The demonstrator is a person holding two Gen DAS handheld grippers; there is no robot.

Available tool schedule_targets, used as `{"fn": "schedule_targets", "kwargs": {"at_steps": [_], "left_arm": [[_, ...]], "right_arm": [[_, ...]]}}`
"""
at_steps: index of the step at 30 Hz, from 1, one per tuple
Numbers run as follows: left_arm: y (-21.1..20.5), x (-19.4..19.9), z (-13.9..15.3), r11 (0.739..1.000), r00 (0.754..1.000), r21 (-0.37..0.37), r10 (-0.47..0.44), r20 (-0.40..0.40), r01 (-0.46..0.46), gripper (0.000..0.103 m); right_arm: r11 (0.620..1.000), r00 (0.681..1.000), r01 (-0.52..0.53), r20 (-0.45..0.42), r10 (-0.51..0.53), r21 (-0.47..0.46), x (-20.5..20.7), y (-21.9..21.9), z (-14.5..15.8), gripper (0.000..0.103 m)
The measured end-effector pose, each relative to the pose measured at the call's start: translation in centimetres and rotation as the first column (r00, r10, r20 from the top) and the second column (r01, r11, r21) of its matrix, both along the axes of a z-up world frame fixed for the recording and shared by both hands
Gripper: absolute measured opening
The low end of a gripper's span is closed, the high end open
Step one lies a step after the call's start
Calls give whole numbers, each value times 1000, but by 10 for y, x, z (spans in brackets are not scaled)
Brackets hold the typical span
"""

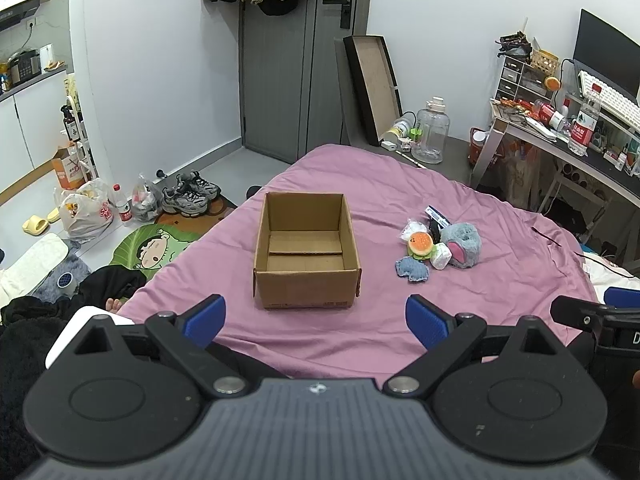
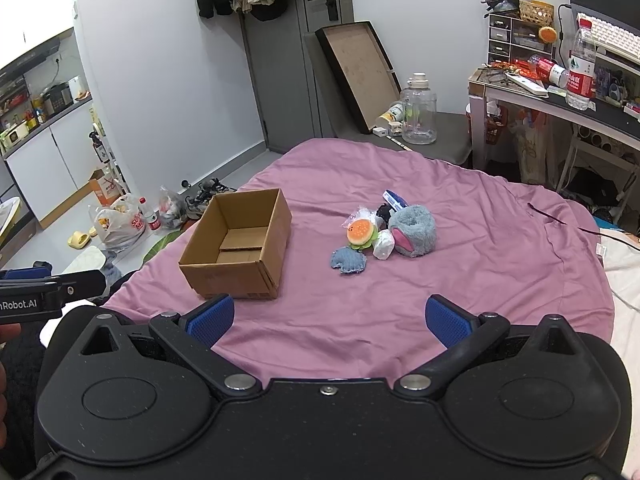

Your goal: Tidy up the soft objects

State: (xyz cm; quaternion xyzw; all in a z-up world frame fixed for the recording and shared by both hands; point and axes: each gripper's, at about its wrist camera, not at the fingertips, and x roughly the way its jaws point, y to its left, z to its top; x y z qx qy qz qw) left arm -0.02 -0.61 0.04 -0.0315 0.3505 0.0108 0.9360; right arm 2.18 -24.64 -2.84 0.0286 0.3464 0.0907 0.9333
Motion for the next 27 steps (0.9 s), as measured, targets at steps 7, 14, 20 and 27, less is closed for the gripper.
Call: {"fn": "schedule_targets", "kwargs": {"at_steps": [7, 14, 20, 27], "left_arm": [[2, -2, 1, 1000, 1000, -2, 4, 2, -4, 96], [4, -3, 1, 1000, 1000, -2, 6, 5, -6, 96], [4, -2, 1, 1000, 1000, -3, 6, 4, -6, 96], [4, -3, 2, 1000, 1000, -1, 9, 9, -9, 96]], "right_arm": [[1000, 1000, -4, -1, 4, -3, -1, 2, -1, 103], [1000, 1000, -6, 3, 6, -4, -1, 2, -1, 103], [1000, 1000, -7, 3, 7, -4, -1, 2, 0, 103], [1000, 1000, -2, 7, 2, -21, -2, 4, 2, 103]]}}
